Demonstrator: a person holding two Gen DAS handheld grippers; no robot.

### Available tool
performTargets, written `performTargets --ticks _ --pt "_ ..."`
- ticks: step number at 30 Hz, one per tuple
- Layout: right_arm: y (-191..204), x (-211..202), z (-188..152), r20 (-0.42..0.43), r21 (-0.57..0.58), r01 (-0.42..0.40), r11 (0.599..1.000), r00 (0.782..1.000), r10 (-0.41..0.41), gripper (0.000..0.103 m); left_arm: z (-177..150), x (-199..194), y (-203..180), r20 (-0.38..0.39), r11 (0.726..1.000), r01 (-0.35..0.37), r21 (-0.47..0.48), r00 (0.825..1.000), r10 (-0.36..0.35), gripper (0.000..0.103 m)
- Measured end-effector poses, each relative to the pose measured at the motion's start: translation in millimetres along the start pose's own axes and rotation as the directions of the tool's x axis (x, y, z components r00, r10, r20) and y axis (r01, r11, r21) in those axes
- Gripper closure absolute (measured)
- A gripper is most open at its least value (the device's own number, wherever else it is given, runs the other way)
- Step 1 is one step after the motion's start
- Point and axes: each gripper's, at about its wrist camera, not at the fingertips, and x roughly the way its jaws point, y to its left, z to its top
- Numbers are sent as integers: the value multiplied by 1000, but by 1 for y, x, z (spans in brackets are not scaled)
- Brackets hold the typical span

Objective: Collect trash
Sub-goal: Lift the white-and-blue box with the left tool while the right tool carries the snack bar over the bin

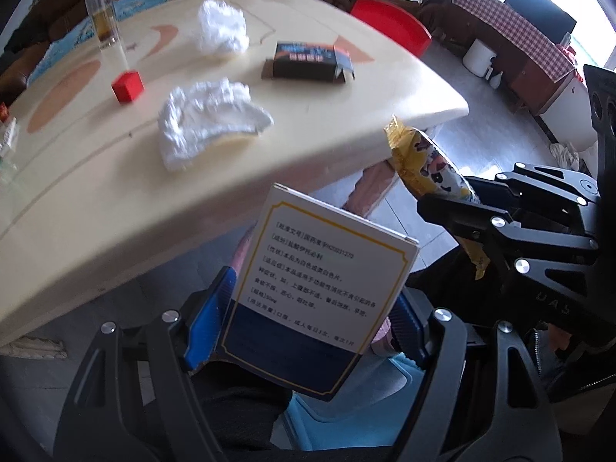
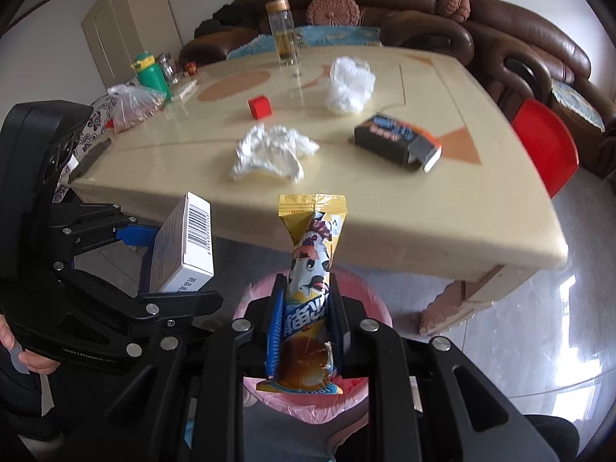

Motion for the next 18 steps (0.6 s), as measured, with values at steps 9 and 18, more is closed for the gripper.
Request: performTargets --ticks 9,18 --pt "-9 28 -13 -67 17 -12 1000 998 13 82 -12 41 9 -76 999 21 -39 997 -24 29" --pt "-17 57 -21 -133 31 -16 999 991 20 82 -18 75 19 -136 998 25 -63 990 -33 29"
